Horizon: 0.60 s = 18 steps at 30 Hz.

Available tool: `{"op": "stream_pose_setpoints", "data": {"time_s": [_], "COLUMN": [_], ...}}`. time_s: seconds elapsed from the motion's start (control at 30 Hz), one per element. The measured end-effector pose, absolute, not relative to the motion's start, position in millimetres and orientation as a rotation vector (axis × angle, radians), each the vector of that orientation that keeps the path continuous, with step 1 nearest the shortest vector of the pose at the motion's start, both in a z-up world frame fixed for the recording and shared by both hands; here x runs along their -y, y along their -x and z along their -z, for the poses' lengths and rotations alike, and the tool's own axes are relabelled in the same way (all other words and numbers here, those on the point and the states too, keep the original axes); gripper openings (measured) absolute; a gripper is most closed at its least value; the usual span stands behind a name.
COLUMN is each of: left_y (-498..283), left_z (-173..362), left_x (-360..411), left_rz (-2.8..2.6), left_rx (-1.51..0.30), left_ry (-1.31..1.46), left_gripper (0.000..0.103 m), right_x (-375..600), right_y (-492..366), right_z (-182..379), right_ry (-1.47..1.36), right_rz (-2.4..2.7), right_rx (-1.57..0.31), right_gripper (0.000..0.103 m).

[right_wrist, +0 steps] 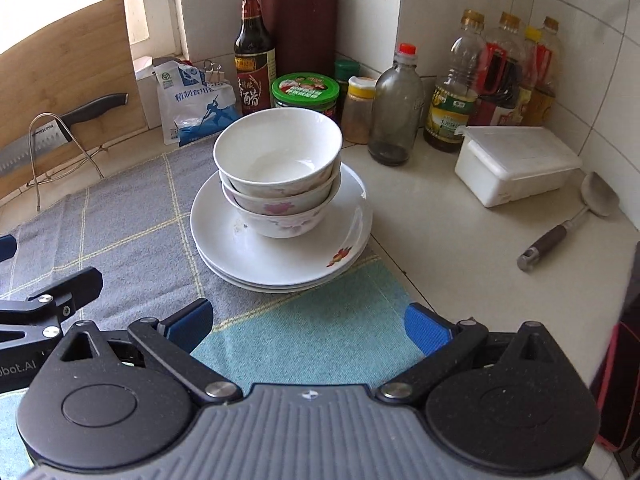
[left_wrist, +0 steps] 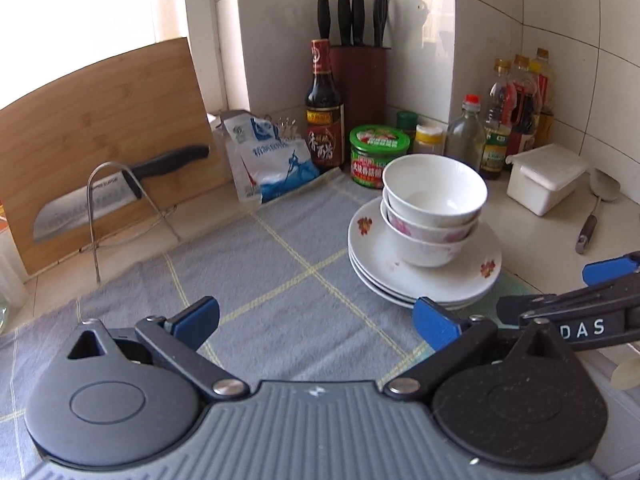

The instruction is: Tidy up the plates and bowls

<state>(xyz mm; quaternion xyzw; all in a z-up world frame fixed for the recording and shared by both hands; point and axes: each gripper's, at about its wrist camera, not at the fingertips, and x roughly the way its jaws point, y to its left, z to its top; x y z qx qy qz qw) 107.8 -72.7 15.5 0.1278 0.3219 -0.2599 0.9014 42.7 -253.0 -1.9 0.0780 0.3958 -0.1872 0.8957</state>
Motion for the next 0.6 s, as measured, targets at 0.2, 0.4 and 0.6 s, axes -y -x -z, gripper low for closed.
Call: {"op": "stream_pose_setpoints", "data": {"time_s": [0.2,0.4,0.6], "left_y": [-97.2,-97.9,-97.8], "left_z": [-32.1,-44.5,-46.3], "left_x": [62.3,57.8,58.4], "left_rz": [0.533,0.521,0.512], "left_rx": [-0.649,-0.641,-0.634], "left_ry": [-0.254,-0.222,-0.221], "left_gripper": [0.102,0.102,0.102], "right_x": [240.3,234.9,234.9], "right_y": [-28.1,-21.4,-21.1], "right_z": [-20.4,-34.0,-37.3], "right_ry": [-0.140,-0.129,-0.124], "right_rz": [0.413,0.424,0.434], "right_rx": [-0.752,-0.701,-0.684], "right_gripper": [0.103,0.103,0.103]}}
